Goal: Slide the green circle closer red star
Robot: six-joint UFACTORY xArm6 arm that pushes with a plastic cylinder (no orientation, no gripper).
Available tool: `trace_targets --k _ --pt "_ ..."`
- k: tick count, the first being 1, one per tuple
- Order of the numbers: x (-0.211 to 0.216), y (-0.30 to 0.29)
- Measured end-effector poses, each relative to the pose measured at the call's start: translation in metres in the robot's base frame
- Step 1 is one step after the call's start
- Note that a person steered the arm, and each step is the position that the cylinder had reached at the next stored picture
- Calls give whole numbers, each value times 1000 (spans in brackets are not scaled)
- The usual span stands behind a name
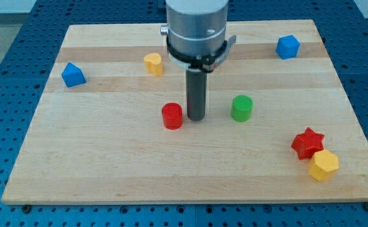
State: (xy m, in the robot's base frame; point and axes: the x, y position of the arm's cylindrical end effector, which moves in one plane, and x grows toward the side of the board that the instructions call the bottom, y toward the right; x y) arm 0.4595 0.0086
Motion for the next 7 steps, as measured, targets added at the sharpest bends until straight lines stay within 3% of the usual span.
trace_targets --k 2,4,6,7 --pt "2 88" --pt "-41 92" --pt "20 142" --pt "15 141"
